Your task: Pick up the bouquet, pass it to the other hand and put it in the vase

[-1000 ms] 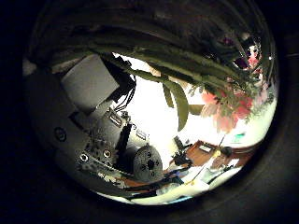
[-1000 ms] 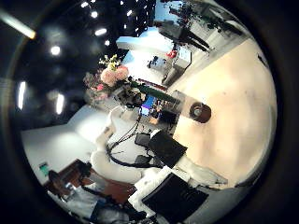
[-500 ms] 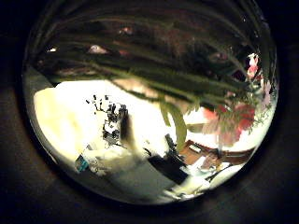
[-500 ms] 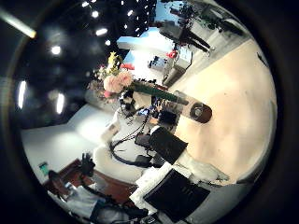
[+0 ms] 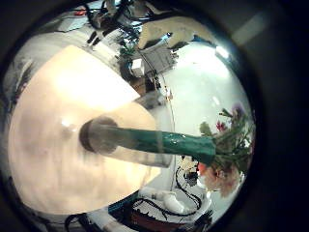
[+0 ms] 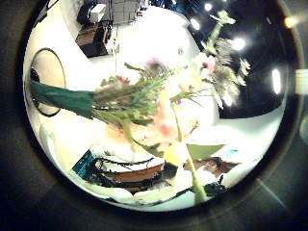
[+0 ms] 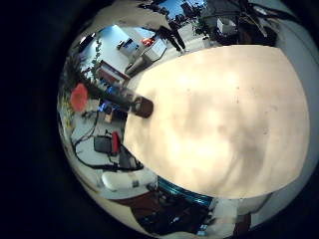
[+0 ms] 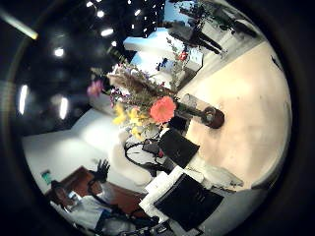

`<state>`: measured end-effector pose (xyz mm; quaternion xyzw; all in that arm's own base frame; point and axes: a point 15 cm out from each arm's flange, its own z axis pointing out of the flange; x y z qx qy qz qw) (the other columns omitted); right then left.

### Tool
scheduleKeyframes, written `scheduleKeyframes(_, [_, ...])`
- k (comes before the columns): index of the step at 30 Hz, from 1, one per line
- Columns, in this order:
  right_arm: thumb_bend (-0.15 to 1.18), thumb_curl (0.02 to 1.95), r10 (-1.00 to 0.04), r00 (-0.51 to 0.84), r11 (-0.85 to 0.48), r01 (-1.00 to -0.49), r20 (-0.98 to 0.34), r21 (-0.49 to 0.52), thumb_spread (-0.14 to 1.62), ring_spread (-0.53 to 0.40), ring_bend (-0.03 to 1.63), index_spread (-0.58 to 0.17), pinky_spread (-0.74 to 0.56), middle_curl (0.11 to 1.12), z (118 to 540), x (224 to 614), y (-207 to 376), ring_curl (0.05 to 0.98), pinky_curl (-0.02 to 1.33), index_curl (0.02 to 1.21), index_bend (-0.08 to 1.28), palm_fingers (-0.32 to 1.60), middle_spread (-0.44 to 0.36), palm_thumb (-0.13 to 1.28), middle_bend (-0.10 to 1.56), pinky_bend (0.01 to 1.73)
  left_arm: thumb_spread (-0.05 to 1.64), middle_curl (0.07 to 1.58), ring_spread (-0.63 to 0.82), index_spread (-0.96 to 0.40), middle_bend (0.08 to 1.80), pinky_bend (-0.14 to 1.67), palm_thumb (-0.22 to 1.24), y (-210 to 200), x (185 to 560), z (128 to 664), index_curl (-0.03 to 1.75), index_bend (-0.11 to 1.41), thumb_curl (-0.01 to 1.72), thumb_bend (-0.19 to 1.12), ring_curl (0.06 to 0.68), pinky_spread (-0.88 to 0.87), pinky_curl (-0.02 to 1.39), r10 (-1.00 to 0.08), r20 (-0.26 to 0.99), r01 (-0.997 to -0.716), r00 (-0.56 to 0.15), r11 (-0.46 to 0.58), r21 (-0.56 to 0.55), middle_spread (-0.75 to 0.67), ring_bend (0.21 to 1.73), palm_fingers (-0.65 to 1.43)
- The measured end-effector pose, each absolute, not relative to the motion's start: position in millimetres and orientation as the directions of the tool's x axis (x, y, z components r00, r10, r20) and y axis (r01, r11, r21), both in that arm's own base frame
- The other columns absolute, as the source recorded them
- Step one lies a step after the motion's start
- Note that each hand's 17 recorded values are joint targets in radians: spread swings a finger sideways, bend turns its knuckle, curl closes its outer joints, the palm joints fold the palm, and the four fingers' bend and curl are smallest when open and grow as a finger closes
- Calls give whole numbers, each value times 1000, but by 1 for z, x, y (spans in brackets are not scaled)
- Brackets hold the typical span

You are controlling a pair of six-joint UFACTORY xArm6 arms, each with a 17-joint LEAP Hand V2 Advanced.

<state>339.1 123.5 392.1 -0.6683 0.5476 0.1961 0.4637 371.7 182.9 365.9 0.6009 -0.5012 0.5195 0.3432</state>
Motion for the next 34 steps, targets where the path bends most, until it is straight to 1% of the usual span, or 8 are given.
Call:
scheduleKeyframes(5, [-24,424,-541,326,19,-917,-775,-399,1048,197,664,-372,563,327,393,336,126,145,160,339,183,330,38,490,192,822,782,291,678,51,149,359,135,208,353,363,297,78,365,-39,148,751,151,-266,964,-951,-21,-292,-102,592,485,-253])
scheduleKeyframes(10, [-26,426,-535,329,11,-918,-778,-396,1047,197,666,-371,564,327,393,334,127,144,153,339,181,333,38,490,193,824,784,249,685,49,152,335,133,218,331,374,229,94,356,-38,145,764,140,-248,969,-950,-17,-297,-93,583,455,-221])
scheduleKeyframes(13, [-26,426,-537,330,2,-920,-776,-393,1046,197,667,-370,564,328,391,332,127,143,149,338,181,333,38,490,193,826,790,229,682,48,151,324,135,223,323,377,203,105,352,-37,146,768,135,-270,963,-954,2,-290,-80,577,439,-203])
scheduleKeyframes(15, [-25,426,-544,334,-7,-919,-770,-394,1045,197,669,-370,560,329,389,331,126,143,144,339,183,330,38,493,194,817,792,217,682,47,152,316,136,228,317,374,192,113,351,-37,147,769,133,-297,954,-957,32,-285,-56,575,429,-193])
scheduleKeyframes(22, [-26,425,-534,353,-34,-917,-769,-397,1043,197,668,-370,558,328,386,324,122,138,134,337,180,335,37,495,193,830,804,187,688,57,154,300,146,250,286,354,174,123,342,-36,150,771,128,-426,883,-960,197,-266,85,570,402,-169])
scheduleKeyframes(25, [-26,425,-549,351,-52,-920,-759,-388,1043,197,669,-370,554,328,380,321,117,137,127,337,181,334,37,495,194,828,812,177,694,58,154,295,149,260,271,347,170,126,338,-35,153,775,126,-447,863,-947,237,-303,104,572,394,-167])
scheduleKeyframes(29, [-26,425,-627,344,-112,-928,-699,-356,1043,204,654,-372,553,332,361,314,99,136,119,339,185,316,38,495,201,810,822,168,698,58,155,290,151,260,244,332,166,125,334,-35,157,778,125,-436,848,-918,303,-372,137,573,387,-164])
scheduleKeyframes(34, [-26,424,-683,343,-158,-931,-645,-328,1043,210,647,-372,550,334,349,306,85,134,109,336,179,320,42,495,197,802,828,157,701,55,157,289,154,263,218,316,161,125,331,-35,163,780,125,-499,782,-894,375,-418,162,574,376,-160])
